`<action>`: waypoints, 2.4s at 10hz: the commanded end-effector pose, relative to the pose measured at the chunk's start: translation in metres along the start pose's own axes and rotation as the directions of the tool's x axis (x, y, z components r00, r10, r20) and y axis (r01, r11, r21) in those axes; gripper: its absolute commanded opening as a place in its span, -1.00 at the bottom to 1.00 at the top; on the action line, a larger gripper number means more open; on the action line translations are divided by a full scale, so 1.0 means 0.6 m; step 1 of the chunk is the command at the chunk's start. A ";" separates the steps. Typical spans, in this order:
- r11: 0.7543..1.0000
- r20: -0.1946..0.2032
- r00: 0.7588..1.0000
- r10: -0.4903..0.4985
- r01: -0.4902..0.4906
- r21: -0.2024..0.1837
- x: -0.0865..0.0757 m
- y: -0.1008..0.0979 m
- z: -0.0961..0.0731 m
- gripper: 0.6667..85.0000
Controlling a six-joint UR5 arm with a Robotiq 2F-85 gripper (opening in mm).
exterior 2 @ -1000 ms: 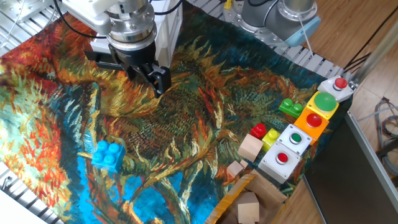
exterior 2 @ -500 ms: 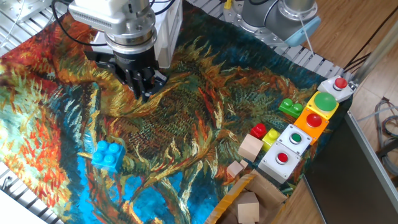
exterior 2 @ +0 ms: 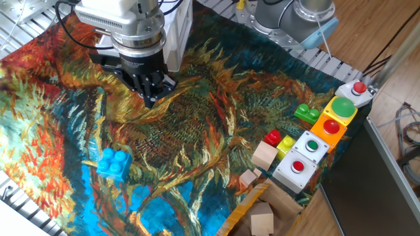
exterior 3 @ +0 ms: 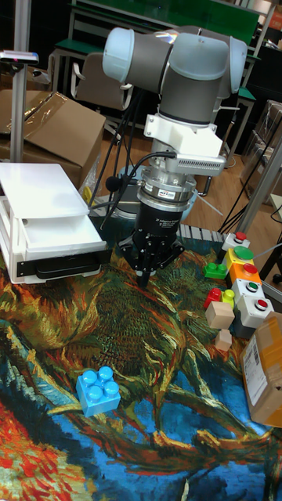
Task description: Put things in the drawer
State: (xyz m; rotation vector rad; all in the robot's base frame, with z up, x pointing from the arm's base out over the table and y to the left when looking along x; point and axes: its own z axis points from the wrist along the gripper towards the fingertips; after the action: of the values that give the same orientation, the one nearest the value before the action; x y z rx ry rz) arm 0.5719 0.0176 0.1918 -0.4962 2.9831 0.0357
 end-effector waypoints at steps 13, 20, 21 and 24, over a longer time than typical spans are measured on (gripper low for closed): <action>1.000 0.011 1.000 -0.007 0.007 0.002 -0.004 -0.002 -0.001 -0.98; 1.000 0.008 1.000 -0.010 0.010 -0.001 -0.003 -0.001 -0.001 -0.98; 1.000 0.024 1.000 -0.015 0.015 -0.003 -0.009 0.000 -0.001 -0.98; 0.996 0.039 0.996 -0.080 0.078 0.046 -0.018 -0.020 -0.002 -0.89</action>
State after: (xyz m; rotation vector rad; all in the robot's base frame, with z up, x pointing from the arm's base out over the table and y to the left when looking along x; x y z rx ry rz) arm 0.5810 0.0117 0.1923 -0.5652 2.9382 -0.0117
